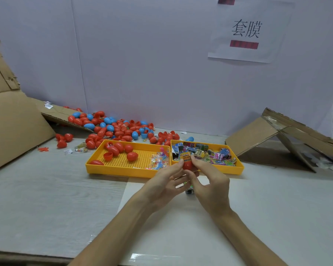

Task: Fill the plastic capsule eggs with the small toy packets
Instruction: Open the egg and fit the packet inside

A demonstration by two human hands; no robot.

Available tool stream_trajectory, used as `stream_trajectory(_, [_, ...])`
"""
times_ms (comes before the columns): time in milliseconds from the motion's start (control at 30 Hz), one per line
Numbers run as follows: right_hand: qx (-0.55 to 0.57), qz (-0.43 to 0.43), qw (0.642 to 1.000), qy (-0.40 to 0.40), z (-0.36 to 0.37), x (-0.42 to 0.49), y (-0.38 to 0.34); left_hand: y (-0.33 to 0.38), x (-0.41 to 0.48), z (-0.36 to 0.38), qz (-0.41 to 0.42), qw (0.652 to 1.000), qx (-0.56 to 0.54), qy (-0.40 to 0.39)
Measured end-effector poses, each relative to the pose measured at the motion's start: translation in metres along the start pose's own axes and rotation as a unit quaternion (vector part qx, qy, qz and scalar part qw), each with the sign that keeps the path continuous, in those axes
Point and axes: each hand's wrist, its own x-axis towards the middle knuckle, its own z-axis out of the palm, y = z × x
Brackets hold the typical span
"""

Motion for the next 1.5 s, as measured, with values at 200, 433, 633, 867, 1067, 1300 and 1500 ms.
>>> stream_trajectory(200, [-0.024,-0.004,1.000,0.010,0.0007,-0.0030,0.0068,-0.0012,0.0002,-0.0011,-0.003,1.000,0.001,-0.011])
stream_trajectory(433, [0.019,0.019,1.000,0.001,-0.0011,0.0007,0.0016,-0.0002,-0.0006,0.0022,0.007,1.000,0.009,-0.012])
stream_trajectory(633, [0.024,0.023,0.999,-0.009,-0.0026,0.0019,-0.0002,-0.0005,-0.0017,0.0056,0.001,1.000,0.003,-0.016])
stream_trajectory(867, [-0.017,0.012,1.000,0.003,-0.0009,-0.0011,0.0052,-0.0017,-0.0018,0.0051,-0.006,1.000,0.004,-0.023])
stream_trajectory(1067, [-0.027,0.005,0.999,0.028,0.0012,-0.0025,0.0089,-0.0037,-0.0002,0.0034,-0.010,1.000,-0.001,-0.026])
stream_trajectory(1300, [-0.022,-0.007,1.000,-0.001,-0.0017,0.0014,0.0021,-0.0022,0.0026,0.0018,-0.019,1.000,-0.015,-0.015])
stream_trajectory(1500, [-0.012,-0.013,1.000,-0.016,-0.0019,0.0029,0.0016,-0.0009,0.0008,0.0074,0.006,0.999,0.035,-0.015])
